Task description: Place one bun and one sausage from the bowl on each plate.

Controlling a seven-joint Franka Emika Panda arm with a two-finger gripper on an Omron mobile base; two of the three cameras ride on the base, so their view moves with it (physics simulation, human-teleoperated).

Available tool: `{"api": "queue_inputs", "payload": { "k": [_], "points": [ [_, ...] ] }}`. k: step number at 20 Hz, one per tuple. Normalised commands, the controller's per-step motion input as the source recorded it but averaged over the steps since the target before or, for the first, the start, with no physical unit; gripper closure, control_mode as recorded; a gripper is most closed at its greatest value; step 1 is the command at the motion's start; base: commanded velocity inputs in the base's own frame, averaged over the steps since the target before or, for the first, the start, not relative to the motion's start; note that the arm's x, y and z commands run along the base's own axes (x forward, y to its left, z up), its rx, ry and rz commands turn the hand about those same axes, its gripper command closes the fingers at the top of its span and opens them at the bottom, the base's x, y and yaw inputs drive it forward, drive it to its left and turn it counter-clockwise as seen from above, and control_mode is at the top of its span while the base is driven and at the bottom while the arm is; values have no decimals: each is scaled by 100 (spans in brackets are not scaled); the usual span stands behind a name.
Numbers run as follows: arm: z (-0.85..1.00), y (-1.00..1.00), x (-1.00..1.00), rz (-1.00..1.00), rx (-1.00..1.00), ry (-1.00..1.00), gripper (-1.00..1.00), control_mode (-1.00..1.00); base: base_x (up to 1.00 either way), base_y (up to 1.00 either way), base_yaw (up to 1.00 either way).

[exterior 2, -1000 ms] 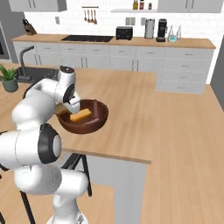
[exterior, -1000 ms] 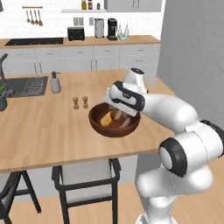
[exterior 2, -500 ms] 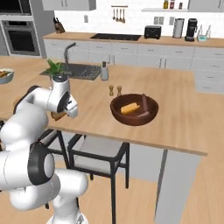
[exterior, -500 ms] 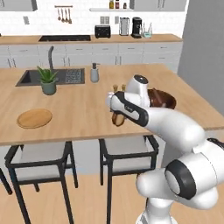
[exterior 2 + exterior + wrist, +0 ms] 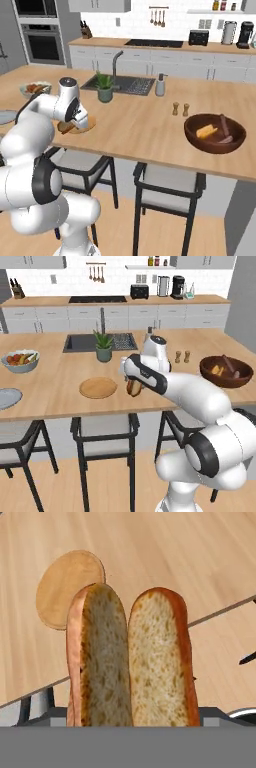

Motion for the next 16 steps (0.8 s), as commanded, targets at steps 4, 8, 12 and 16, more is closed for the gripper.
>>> {"api": "queue_inputs", "payload": {
  "k": [4, 8, 12, 16],
  "points": [
    [0, 0, 0, 0, 0, 0, 100, 100, 12, 100, 0],
    [0, 0, 0, 0, 0, 0, 100, 100, 52, 100, -4],
    [0, 0, 0, 0, 0, 0, 100, 100, 69, 100, -10],
    [0, 0, 0, 0, 0, 0, 100, 100, 47, 100, -9]
  ]
}}
